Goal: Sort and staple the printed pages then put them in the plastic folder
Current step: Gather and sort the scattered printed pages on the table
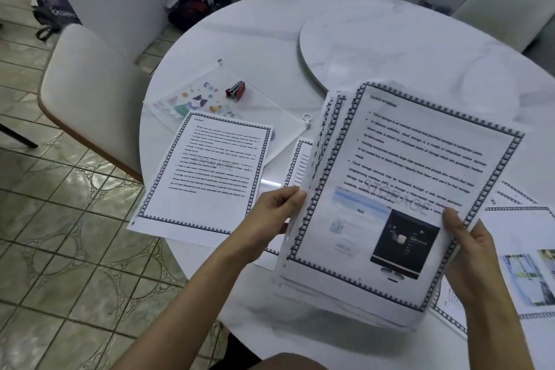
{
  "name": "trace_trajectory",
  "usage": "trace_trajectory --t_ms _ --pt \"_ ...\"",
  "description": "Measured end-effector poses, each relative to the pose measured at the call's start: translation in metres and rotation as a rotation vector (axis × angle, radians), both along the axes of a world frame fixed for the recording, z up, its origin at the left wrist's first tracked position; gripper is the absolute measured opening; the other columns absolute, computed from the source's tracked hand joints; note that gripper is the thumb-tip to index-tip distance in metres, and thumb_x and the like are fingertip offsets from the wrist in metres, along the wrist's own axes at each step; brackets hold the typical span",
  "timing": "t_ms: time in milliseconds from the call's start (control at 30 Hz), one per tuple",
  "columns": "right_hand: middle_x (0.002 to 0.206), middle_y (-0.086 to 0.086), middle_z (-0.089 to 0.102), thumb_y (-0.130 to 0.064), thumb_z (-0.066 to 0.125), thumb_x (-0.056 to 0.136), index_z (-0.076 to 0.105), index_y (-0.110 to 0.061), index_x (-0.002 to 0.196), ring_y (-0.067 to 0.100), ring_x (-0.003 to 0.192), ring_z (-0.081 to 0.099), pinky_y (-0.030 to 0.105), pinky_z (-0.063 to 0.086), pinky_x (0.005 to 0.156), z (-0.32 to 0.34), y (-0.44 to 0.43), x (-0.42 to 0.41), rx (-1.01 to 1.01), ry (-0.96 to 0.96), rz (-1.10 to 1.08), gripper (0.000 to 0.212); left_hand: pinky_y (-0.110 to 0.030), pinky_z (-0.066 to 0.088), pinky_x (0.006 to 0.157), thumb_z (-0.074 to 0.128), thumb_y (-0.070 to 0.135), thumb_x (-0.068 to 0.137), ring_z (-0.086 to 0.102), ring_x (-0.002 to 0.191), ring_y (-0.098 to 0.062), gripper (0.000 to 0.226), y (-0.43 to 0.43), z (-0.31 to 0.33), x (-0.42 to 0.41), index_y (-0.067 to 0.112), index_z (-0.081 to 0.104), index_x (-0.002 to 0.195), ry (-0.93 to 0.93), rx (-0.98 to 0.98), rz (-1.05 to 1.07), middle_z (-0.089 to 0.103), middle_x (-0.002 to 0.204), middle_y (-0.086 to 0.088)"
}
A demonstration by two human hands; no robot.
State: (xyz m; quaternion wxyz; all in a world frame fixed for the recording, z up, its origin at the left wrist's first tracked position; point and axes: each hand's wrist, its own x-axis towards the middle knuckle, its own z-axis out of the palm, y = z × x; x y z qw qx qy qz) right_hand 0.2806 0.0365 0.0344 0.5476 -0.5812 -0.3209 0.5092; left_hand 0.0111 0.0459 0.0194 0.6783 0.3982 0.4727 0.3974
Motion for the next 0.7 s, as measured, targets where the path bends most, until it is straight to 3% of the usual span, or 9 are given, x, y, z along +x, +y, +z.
trace_trajectory --t_ms 100,167,233,400,533,633,700 --pt "0.087 -0.006 0.075 -0.013 0.046 0.094 0.063 -0.019 0.101 0.011 0.083 0.071 0.029 0.059 0.069 0.000 0.001 -0.006 -0.021 0.008 0.023 0.019 -0.024 0.055 0.072 0.038 0.034 0.096 0.068 0.084 -0.007 0.028 0.000 -0.004 0.003 0.025 0.065 0.100 0.013 -0.041 -0.039 0.072 0.089 0.010" --pt "0.088 -0.005 0.075 -0.013 0.046 0.093 0.063 -0.018 0.100 0.012 0.083 0.071 0.029 0.059 0.069 0.001 0.001 -0.009 -0.031 0.019 0.038 0.019 -0.034 0.052 0.091 0.034 0.047 0.094 0.064 0.104 -0.011 0.037 0.000 -0.008 0.005 0.031 0.060 0.113 0.011 -0.083 -0.051 0.068 0.110 0.007" --pt "0.090 -0.004 0.075 -0.012 0.046 0.093 0.062 -0.018 0.103 0.012 0.085 0.071 0.029 0.059 0.070 0.002 0.001 -0.011 -0.034 0.032 0.045 0.020 -0.043 0.046 0.100 0.036 0.059 0.086 0.058 0.115 -0.016 0.051 0.001 -0.011 0.006 0.031 0.055 0.125 -0.016 -0.123 -0.072 0.062 0.124 0.004" --pt "0.086 -0.002 0.075 -0.011 0.048 0.091 0.064 -0.015 0.100 0.014 0.079 0.072 0.027 0.059 0.062 0.007 0.002 -0.020 -0.077 0.052 0.073 0.019 -0.040 0.055 0.087 0.050 0.032 0.093 0.066 0.102 -0.018 0.032 0.009 -0.017 0.005 0.024 0.051 0.124 -0.007 -0.115 -0.008 0.065 0.117 0.001" --pt "0.084 0.001 0.075 -0.019 0.060 0.080 0.065 -0.013 0.097 0.016 0.076 0.072 0.026 0.058 0.058 0.011 0.006 -0.025 -0.093 0.058 0.095 0.018 -0.028 0.058 0.072 0.047 0.023 0.096 0.070 0.089 -0.013 0.019 0.015 -0.019 0.003 0.021 0.056 0.113 0.003 -0.107 0.004 0.071 0.102 0.004" --pt "0.089 0.005 0.075 -0.043 0.082 0.047 0.068 -0.014 0.095 0.018 0.078 0.072 0.026 0.057 0.059 0.014 0.008 -0.027 -0.070 0.032 0.135 0.058 -0.021 0.055 0.065 0.047 0.023 0.096 0.070 0.082 -0.008 0.014 0.017 -0.018 0.001 0.026 0.059 0.102 0.019 -0.097 0.032 0.072 0.091 0.011" --pt "0.089 0.004 0.075 -0.046 0.084 0.040 0.068 -0.015 0.095 0.018 0.079 0.072 0.026 0.057 0.060 0.015 0.009 -0.029 -0.067 0.022 0.149 0.065 -0.021 0.056 0.066 0.047 0.022 0.096 0.070 0.082 -0.008 0.014 0.017 -0.019 -0.002 0.027 0.060 0.099 0.016 -0.103 0.051 0.073 0.089 0.011"
